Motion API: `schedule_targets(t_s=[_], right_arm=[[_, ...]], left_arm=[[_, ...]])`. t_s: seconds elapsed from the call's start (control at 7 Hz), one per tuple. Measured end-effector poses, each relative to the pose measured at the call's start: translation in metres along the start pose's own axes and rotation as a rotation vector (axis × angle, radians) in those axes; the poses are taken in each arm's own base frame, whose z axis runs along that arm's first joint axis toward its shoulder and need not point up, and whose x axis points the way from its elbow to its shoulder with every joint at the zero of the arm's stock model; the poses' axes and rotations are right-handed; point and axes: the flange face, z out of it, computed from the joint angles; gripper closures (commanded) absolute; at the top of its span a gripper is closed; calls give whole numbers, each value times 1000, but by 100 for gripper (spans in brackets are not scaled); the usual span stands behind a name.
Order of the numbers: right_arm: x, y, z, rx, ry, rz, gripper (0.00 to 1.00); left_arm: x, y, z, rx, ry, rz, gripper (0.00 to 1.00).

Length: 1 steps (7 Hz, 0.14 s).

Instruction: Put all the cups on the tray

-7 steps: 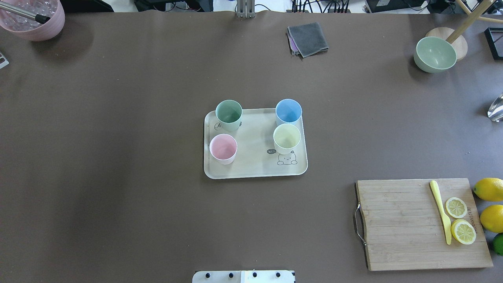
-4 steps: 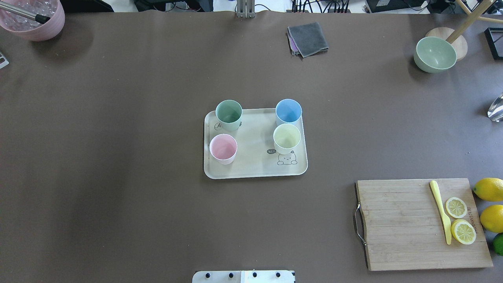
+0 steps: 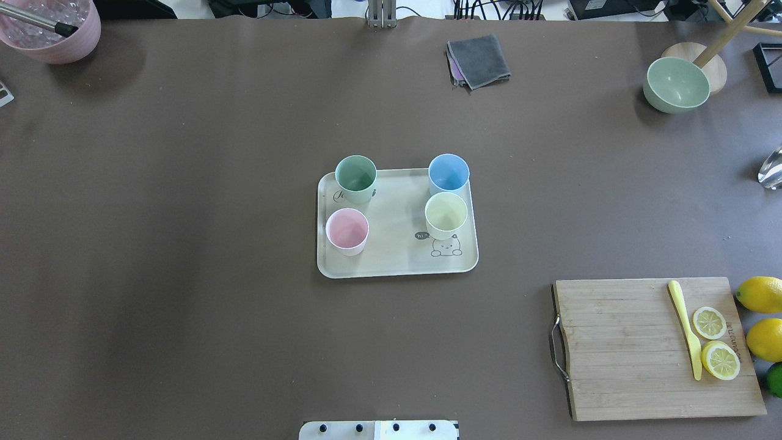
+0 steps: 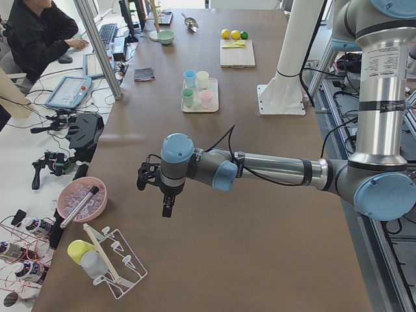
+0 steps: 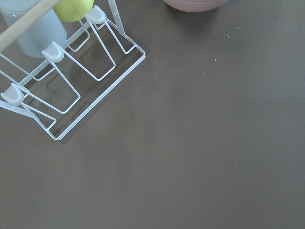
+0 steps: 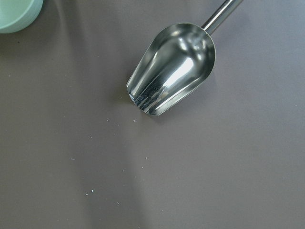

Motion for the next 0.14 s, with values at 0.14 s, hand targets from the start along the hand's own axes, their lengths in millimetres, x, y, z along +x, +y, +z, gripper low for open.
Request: schedule_targets(t_s=[0.14], right_arm=[[0, 0, 0, 0, 0, 1, 0]], left_arm=[[0, 0, 0, 0, 0, 0, 2]])
